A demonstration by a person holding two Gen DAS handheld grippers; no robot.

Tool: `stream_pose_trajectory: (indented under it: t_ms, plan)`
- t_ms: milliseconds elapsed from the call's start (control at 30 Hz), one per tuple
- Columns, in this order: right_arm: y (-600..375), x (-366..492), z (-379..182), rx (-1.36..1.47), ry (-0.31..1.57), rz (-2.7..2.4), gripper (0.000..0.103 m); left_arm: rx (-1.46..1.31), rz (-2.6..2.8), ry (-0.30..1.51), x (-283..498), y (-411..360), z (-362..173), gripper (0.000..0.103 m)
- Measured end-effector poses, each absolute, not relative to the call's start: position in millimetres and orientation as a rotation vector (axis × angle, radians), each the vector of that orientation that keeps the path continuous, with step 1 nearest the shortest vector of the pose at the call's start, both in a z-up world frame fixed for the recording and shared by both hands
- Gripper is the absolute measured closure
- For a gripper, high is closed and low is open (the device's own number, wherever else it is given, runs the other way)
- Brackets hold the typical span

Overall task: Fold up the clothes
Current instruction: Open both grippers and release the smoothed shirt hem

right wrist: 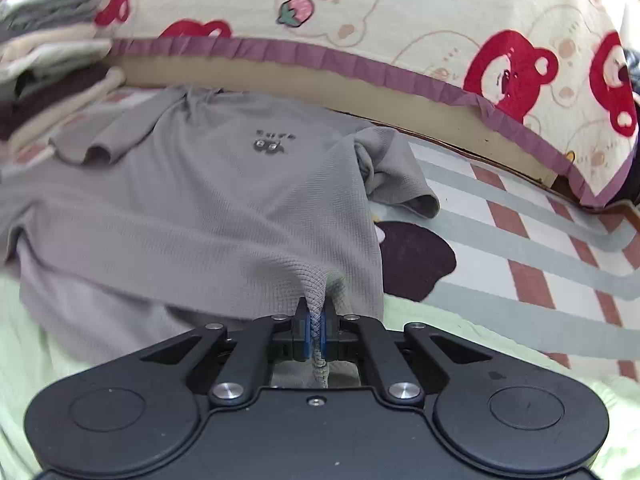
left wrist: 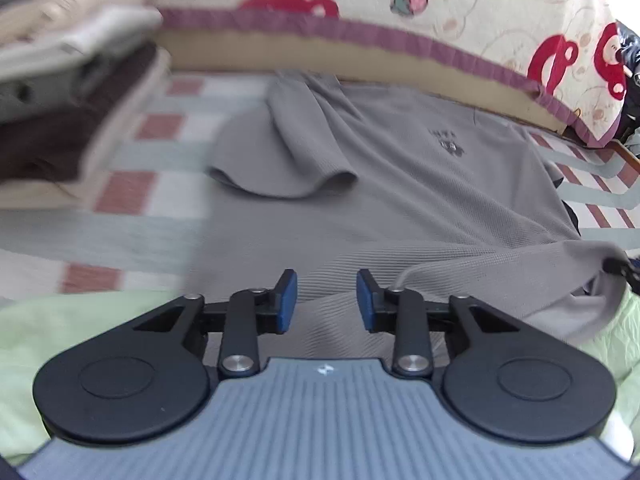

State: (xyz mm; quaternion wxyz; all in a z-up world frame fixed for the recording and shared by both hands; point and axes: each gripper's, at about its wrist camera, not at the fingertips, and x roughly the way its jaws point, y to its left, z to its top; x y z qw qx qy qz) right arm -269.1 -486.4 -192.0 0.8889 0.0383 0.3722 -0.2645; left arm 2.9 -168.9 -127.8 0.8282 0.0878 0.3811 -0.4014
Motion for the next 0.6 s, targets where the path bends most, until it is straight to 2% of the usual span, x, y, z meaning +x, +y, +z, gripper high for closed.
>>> stream_pose_trajectory:
  t_ms: [67, 233, 333, 433, 500, 533, 600]
  plan:
    - [-490.4, -266.4, -189.3, 0.087, 0.756, -0.559, 0.099, 0.209, -0.884, 0.798, -7.8, -156.9, -124.7, 0.059]
    - [-502.7, -261.2, -182.5, 0.084, 0.724, -0.591, 0.099, 0.434, -0.942, 0.877, -39.3, -168.3, -152.1, 0.054]
    - [-510.1, -258.0, -178.4, 0.081, 0.705, -0.610, 0.099, 0.562, -0.893, 0.898, -43.9, -181.2, -169.4, 0.054]
    - [-517.5, -254.8, -174.3, 0.079, 0.685, -0.628, 0.099, 0.555, -0.823, 0.899, -33.3, -179.1, -173.3, 0.054]
    - [-525.8, -252.8, -173.5, 0.133, 0.688, -0.629, 0.099, 0.542, -0.761, 0.883, -25.4, -172.5, -172.0, 0.059]
    - [-531.3, -251.8, -173.8, 0.179, 0.694, -0.626, 0.099, 0.523, -0.731, 0.880, -20.0, -168.2, -171.0, 0.065]
    - [-542.2, -249.8, -174.5, 0.273, 0.707, -0.618, 0.098, 0.453, -0.681, 0.892, -8.2, -158.0, -169.2, 0.066]
